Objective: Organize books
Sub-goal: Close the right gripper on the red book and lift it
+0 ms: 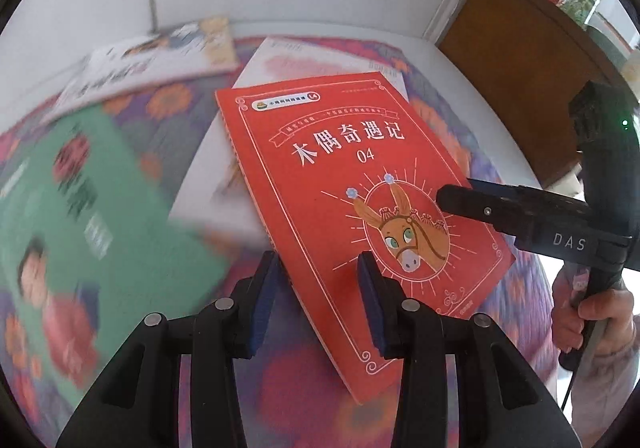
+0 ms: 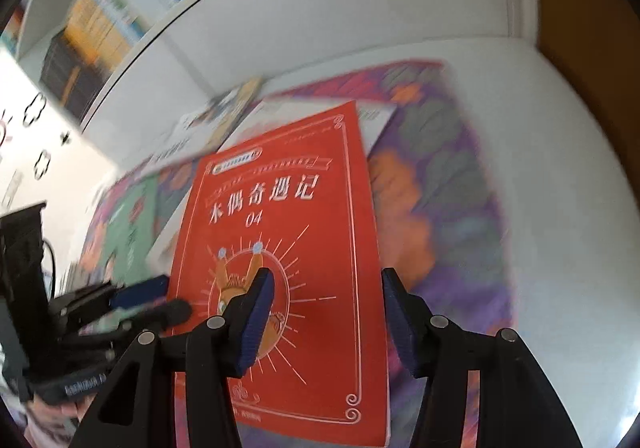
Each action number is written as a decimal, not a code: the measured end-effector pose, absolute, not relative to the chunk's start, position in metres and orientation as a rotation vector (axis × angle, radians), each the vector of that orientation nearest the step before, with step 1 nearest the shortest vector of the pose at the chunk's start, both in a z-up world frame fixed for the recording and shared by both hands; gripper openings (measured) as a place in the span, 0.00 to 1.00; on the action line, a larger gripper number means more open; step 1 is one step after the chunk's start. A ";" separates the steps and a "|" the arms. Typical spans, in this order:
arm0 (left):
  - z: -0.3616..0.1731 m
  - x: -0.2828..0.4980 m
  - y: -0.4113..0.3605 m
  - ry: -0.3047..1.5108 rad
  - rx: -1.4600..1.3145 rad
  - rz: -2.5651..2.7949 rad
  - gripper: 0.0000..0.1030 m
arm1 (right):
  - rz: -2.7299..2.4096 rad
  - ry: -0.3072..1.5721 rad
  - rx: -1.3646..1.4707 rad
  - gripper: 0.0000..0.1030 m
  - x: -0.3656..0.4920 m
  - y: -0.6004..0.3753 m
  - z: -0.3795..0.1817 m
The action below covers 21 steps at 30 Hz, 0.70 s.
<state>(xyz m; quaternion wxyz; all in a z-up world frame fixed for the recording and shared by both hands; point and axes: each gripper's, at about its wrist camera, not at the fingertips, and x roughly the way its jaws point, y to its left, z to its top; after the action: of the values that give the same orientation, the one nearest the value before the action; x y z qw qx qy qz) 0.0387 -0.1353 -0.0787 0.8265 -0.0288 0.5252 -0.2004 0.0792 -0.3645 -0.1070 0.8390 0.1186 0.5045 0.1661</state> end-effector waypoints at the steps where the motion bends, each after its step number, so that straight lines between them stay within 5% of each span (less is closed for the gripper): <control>1: -0.079 0.028 -0.126 1.120 -0.071 -0.431 0.35 | 0.368 1.076 0.249 0.52 0.071 -0.357 -0.109; 21: -0.101 -0.134 0.049 1.144 -0.251 -0.415 0.36 | 0.720 1.268 0.250 0.55 -0.065 -0.215 -0.128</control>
<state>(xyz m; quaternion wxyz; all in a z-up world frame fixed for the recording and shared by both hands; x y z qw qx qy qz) -0.1343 0.0491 -0.1009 0.8132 -0.1175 0.5357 -0.1946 -0.0654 -0.2146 -0.1277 0.7386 0.1138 0.5779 0.3280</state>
